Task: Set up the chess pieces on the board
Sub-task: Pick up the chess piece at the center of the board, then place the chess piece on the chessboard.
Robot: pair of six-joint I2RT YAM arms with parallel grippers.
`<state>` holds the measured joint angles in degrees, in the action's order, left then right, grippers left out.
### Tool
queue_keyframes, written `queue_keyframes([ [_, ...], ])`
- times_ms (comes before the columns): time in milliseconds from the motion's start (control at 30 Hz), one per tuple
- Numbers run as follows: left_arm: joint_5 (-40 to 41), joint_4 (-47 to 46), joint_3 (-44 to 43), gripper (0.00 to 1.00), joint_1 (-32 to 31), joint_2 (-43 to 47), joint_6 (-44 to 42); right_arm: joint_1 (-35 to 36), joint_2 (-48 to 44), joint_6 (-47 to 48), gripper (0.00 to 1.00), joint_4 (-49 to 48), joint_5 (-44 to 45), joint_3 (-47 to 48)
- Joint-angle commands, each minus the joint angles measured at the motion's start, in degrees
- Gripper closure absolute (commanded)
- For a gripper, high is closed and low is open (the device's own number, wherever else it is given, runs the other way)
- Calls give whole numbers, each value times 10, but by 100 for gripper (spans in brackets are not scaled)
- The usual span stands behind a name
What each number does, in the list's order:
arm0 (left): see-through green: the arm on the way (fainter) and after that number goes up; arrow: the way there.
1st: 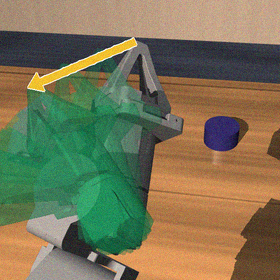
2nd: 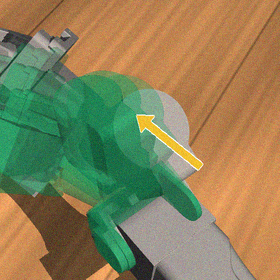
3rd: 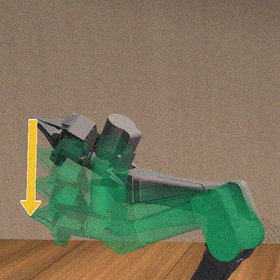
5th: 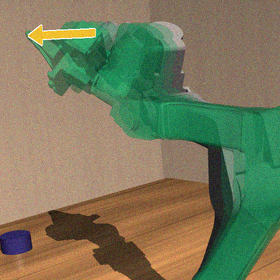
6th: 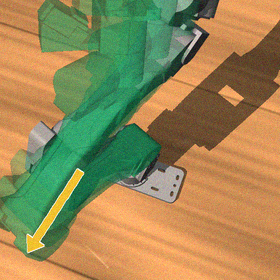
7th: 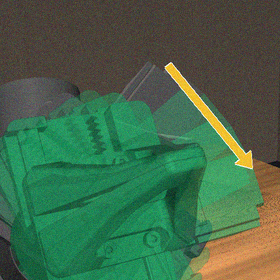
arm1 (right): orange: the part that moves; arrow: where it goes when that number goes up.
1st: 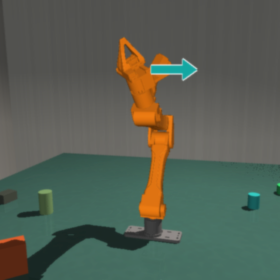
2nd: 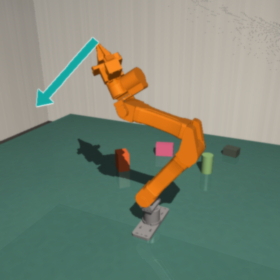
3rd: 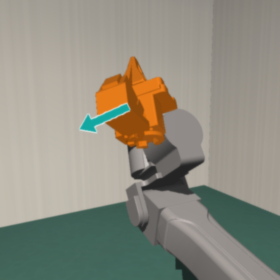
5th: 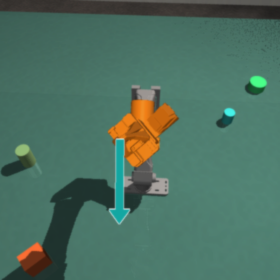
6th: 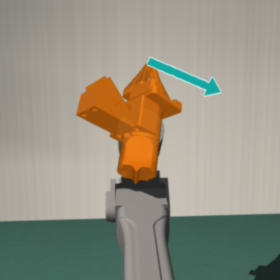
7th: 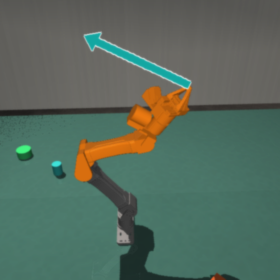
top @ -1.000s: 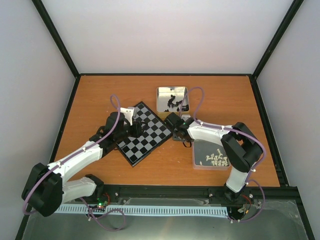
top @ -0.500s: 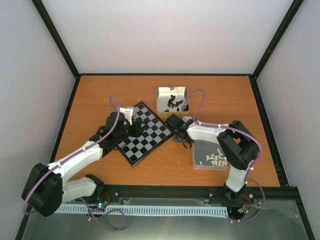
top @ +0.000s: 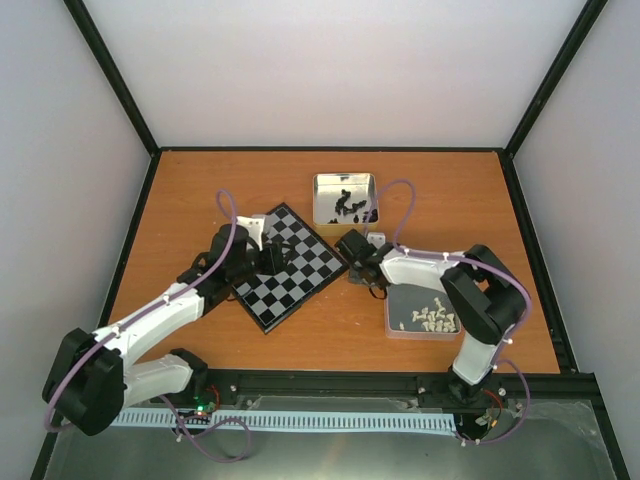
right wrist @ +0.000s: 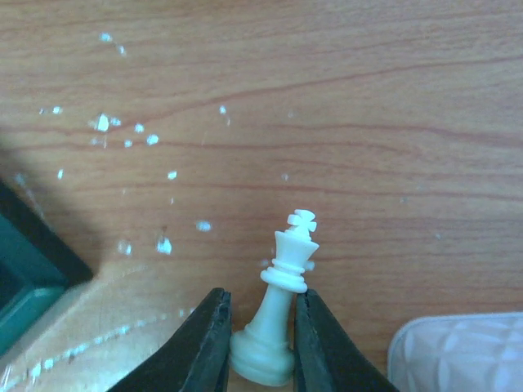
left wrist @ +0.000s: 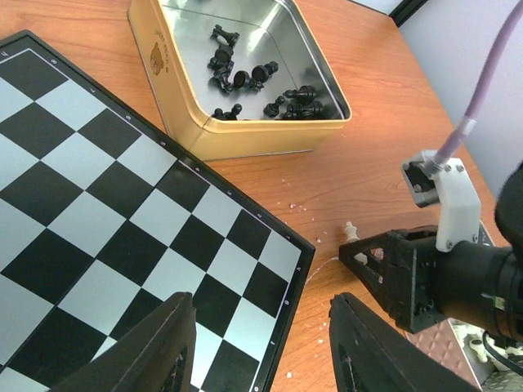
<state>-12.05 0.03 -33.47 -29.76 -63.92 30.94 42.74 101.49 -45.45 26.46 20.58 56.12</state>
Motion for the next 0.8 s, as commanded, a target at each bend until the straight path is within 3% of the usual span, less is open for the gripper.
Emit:
queue_keyframes([
  [0, -40, -3, -13, 55, 21, 16, 24, -4, -76, 72, 83, -86, -23, -49],
  [200, -213, -28, -12, 50, 81, 29, 68, -4, -210, 188, 83, -240, -191, -126],
  [367, -306, -31, -38, 30, 91, 49, 95, -4, -276, 219, 83, -331, -398, -153],
  [467, -341, -32, -49, 24, 92, 61, 108, -4, -299, 218, 82, -381, -492, -164],
  [767, -449, -72, -51, 24, 93, 46, 181, -4, -317, 247, 82, -423, -646, -168],
])
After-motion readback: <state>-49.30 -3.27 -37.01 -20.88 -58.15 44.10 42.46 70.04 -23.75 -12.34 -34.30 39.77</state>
